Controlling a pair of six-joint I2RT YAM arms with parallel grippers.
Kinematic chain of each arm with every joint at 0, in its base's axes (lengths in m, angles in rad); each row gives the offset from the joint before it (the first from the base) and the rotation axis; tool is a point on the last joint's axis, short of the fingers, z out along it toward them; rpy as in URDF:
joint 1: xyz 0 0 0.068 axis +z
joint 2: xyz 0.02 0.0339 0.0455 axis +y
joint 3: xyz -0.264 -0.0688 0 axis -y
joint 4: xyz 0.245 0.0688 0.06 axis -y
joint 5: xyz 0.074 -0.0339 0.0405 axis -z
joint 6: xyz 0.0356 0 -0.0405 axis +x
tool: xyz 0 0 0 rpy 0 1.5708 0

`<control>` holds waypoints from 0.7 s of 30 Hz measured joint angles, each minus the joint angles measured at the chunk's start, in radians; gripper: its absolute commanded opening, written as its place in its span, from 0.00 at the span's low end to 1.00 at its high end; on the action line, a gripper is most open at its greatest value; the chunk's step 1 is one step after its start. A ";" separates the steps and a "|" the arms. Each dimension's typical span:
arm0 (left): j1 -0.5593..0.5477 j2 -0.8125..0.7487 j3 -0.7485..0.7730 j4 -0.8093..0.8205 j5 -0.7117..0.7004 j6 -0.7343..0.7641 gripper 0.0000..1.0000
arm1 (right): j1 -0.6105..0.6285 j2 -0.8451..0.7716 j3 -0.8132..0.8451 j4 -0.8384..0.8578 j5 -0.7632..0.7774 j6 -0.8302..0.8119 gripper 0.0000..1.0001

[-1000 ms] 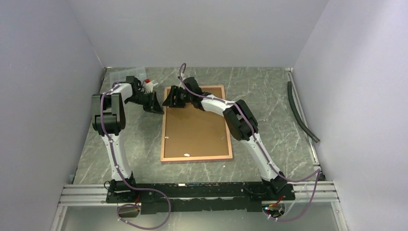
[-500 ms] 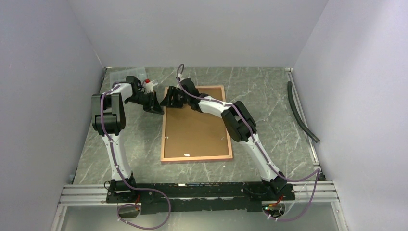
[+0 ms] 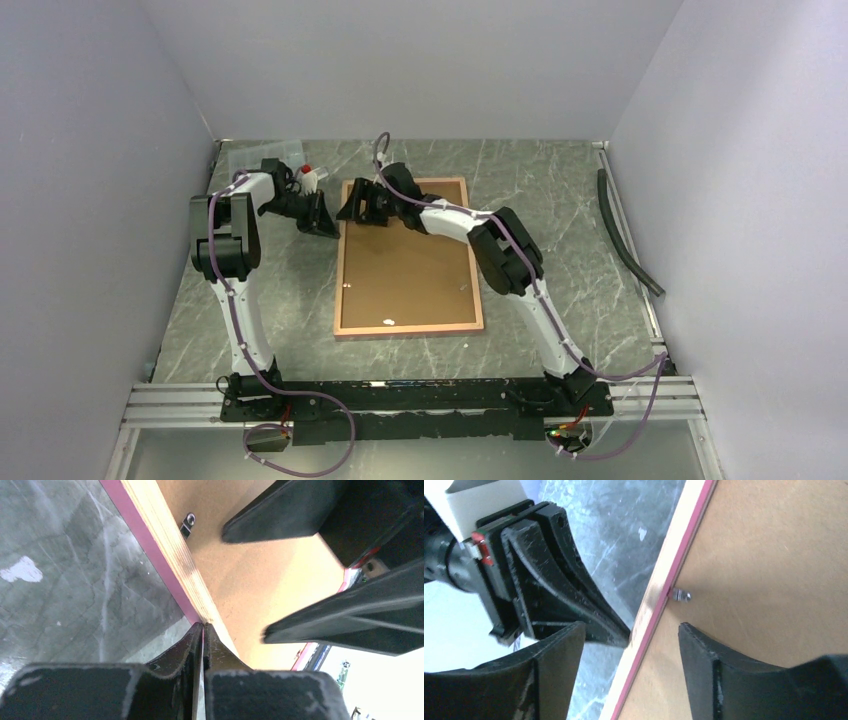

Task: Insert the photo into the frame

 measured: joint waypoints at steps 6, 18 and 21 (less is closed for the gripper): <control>0.010 -0.009 -0.020 -0.058 -0.046 0.078 0.11 | -0.060 -0.196 -0.122 -0.100 0.011 -0.074 1.00; -0.107 -0.284 -0.368 -0.048 -0.275 0.277 0.11 | -0.480 -0.608 -0.447 -0.241 0.237 -0.198 1.00; -0.172 -0.328 -0.412 -0.030 -0.315 0.288 0.11 | -0.498 -0.551 -0.480 -0.299 0.233 -0.195 1.00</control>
